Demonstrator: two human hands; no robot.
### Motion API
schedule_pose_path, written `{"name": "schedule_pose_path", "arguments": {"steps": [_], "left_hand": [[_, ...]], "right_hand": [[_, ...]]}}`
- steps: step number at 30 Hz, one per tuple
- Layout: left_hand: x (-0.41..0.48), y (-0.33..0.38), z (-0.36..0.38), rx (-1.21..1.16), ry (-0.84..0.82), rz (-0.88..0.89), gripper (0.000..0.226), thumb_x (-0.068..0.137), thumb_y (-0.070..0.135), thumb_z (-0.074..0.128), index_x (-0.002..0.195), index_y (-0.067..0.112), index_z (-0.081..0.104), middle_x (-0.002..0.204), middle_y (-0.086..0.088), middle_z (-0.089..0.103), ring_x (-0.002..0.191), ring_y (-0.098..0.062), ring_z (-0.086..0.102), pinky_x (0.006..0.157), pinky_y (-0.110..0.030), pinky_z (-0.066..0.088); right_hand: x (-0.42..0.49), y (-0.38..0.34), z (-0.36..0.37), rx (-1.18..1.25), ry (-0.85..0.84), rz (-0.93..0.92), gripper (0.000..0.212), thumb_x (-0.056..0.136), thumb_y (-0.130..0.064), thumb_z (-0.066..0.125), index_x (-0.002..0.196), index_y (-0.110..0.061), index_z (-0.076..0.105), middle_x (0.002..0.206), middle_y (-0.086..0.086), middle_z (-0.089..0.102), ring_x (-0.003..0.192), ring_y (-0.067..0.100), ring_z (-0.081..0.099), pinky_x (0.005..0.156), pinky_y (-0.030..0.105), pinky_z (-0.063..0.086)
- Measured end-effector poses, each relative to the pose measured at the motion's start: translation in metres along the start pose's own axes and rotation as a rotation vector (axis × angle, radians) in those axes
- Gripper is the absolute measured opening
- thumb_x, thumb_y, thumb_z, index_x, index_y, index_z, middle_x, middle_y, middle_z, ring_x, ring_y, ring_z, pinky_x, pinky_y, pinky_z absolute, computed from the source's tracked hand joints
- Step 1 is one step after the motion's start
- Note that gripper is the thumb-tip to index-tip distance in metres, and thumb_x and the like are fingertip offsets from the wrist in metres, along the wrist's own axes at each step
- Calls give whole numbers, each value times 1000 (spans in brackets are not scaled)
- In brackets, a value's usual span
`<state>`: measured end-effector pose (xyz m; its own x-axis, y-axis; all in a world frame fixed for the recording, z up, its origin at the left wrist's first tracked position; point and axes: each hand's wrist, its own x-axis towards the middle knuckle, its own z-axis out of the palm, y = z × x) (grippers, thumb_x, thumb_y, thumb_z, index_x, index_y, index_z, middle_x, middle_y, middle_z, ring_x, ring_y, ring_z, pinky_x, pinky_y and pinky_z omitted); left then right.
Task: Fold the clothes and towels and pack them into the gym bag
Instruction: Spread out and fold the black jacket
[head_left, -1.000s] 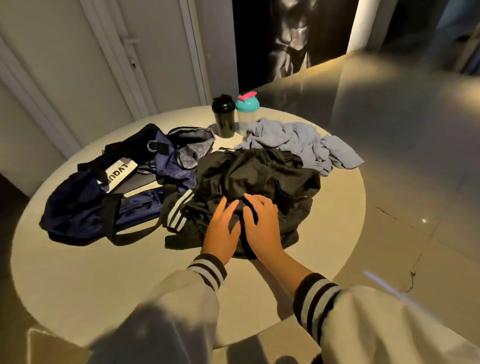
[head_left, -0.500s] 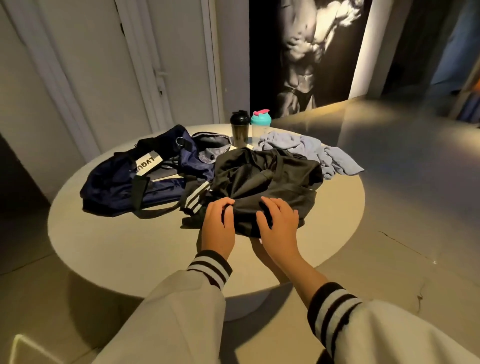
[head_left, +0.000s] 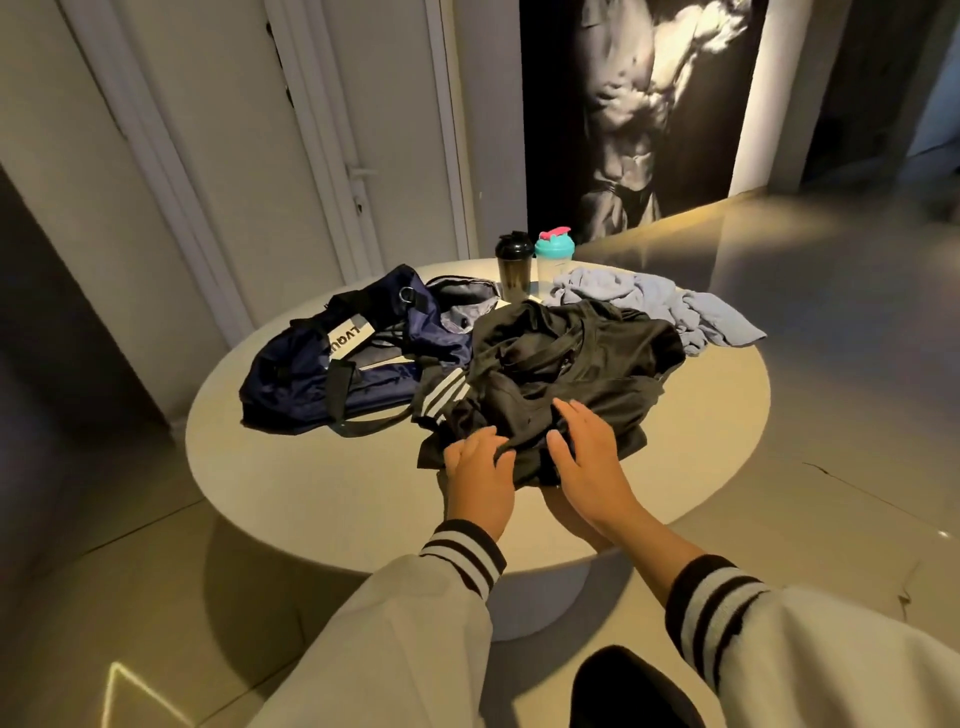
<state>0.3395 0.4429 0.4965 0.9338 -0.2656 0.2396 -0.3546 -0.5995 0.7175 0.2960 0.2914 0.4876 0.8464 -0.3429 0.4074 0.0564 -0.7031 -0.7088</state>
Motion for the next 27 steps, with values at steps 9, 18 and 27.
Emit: {"name": "schedule_pose_path", "arguments": {"steps": [9, 18, 27], "left_hand": [[-8, 8, -3, -323, -4, -66, 42, 88, 73, 35, 104, 41, 56, 110, 5, 65, 102, -14, 63, 93, -46, 56], [12, 38, 17, 216, -170, -190, 58, 97, 66, 29, 151, 44, 30, 167, -3, 12, 154, -26, 1, 123, -51, -3], [46, 71, 54, -12, -265, -58, 53, 101, 55, 38, 152, 37, 35, 164, -2, 24, 151, -26, 15, 124, -47, 9]], "right_hand": [[-1, -7, -10, 114, 47, 117, 33, 107, -36, 36, 128, -26, 60, 111, -2, 68, 107, 20, 59, 97, 36, 41], [14, 7, -66, 118, 166, 250, 34, 101, -34, 51, 132, -23, 60, 130, 6, 59, 114, 19, 56, 98, 30, 44], [51, 18, -80, 239, -90, 349, 48, 104, -40, 46, 150, -26, 42, 154, -1, 43, 140, 20, 42, 114, 35, 34]]}}
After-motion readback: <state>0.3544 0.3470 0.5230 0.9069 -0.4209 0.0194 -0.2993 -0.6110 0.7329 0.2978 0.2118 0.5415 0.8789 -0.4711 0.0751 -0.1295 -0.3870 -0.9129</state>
